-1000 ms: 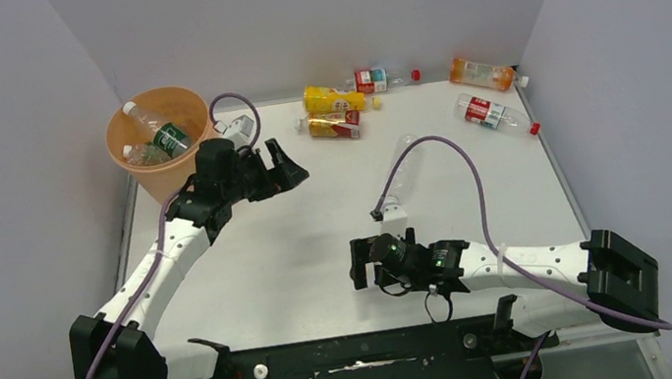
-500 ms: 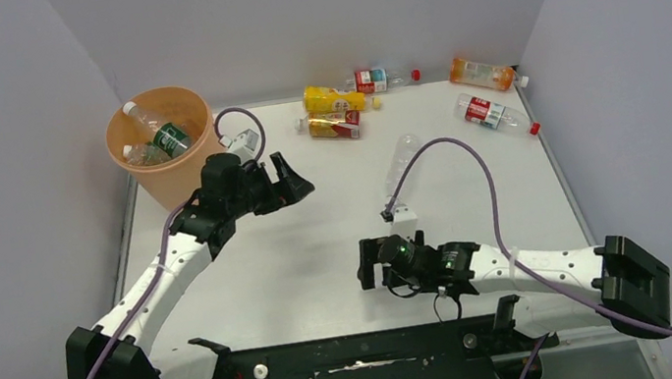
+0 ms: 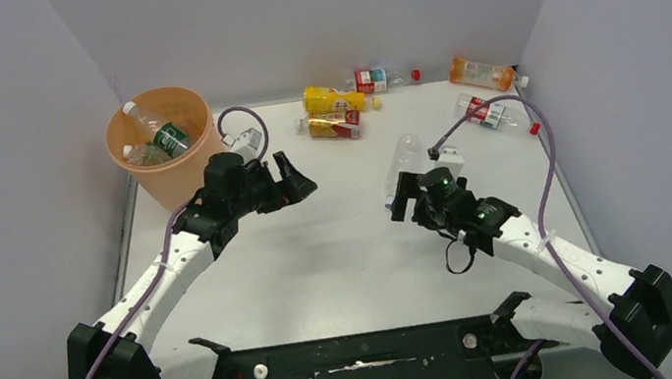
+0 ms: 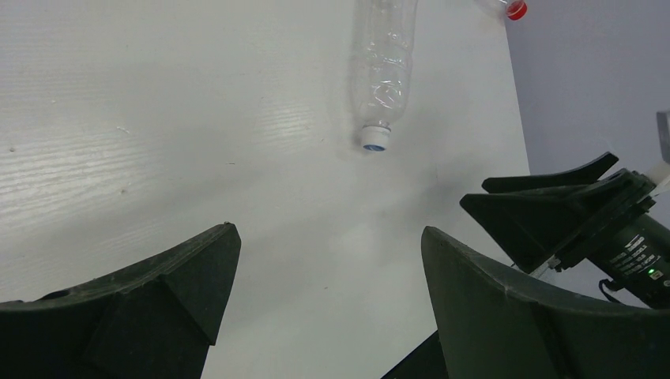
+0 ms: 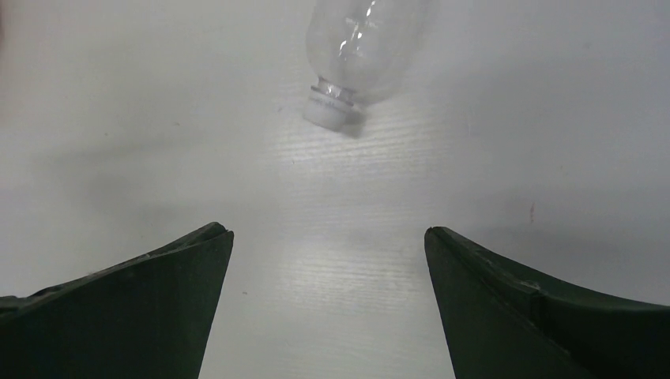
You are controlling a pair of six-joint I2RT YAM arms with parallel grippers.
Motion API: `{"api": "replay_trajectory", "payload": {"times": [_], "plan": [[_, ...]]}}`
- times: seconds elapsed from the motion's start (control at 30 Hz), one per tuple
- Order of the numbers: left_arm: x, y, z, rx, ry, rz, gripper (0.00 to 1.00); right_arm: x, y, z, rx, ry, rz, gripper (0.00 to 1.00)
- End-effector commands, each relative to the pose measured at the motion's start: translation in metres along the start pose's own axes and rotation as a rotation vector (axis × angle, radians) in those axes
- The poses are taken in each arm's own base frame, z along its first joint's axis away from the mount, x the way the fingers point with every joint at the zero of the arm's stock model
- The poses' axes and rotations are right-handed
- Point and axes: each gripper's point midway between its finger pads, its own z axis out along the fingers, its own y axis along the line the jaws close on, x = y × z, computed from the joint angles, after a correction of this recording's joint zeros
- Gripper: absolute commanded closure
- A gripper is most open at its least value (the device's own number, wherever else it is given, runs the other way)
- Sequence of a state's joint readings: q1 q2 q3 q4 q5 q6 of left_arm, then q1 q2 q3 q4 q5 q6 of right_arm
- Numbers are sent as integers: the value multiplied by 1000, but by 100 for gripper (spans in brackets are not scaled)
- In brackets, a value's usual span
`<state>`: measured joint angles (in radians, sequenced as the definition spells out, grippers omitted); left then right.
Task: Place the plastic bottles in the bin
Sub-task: Pick up the plastic bottle at the center of the board.
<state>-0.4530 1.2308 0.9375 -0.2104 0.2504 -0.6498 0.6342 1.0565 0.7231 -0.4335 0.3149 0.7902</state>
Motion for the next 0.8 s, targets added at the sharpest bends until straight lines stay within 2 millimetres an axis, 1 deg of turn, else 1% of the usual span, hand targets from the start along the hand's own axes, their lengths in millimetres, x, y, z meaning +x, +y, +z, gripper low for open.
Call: {"api": "replay_trajectory", "payload": {"times": [0.0,0.2,0.37,0.5,0.67,0.77], "plan": [[-17,-17,0,60,-60,32,14,-37,6,7,-47,-51,-29,2],[-13,-18,-3,79,-67,18,14,-46,16,35,-57,-37,-27,2],[-10,-18,-4,82,-62,17,14,-60,17,57,-47,-50,-18,2],[-1,-14,-3,78,-49,10,14,-67,16,73,-37,-47,-3,2],[7,-11,-4,77,-41,-3,14,-68,17,97,-16,-16,11,2],[8,-13,-6,78,-41,-1,14,-63,19,110,-8,9,14,2]]}}
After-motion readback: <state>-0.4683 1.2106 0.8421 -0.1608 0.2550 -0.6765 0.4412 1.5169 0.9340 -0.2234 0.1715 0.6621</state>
